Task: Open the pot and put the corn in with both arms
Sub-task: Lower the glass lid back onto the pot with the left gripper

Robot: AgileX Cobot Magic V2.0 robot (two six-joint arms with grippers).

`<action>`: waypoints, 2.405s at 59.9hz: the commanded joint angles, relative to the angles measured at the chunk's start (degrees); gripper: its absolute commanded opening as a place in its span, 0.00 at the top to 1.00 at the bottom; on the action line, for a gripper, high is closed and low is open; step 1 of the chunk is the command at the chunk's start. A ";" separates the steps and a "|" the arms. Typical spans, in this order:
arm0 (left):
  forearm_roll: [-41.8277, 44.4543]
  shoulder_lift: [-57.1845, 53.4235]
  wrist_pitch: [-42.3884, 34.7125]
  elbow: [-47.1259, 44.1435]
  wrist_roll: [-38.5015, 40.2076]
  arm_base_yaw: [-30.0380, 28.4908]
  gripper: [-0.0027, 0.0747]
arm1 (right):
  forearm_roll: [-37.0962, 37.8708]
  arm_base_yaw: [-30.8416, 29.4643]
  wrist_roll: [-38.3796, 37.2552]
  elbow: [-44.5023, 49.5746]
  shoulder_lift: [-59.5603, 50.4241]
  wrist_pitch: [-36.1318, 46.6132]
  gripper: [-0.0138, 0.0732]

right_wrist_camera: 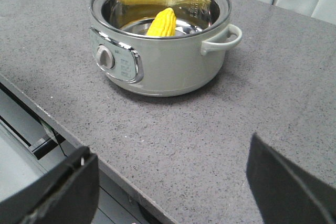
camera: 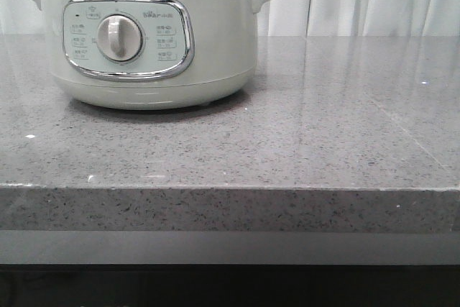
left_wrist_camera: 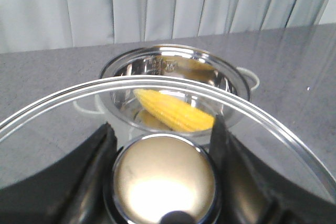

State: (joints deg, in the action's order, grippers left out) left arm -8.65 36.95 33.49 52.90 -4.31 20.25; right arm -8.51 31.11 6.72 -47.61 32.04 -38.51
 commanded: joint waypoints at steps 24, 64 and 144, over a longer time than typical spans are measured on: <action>-3.32 20.32 -17.11 13.06 0.49 -0.14 0.65 | 0.22 -0.22 0.48 -1.37 0.07 3.92 0.22; -3.57 48.74 -18.27 34.98 -0.14 4.70 0.65 | 0.22 -0.22 0.48 -1.37 0.07 3.92 0.22; -2.58 55.58 -18.88 35.67 -0.14 5.48 0.65 | 0.22 -0.22 0.48 -1.37 0.07 3.92 0.22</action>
State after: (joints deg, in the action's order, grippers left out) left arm -10.39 95.46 18.34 86.16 -4.92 25.17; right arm -8.51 31.11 6.72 -47.61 32.04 -38.51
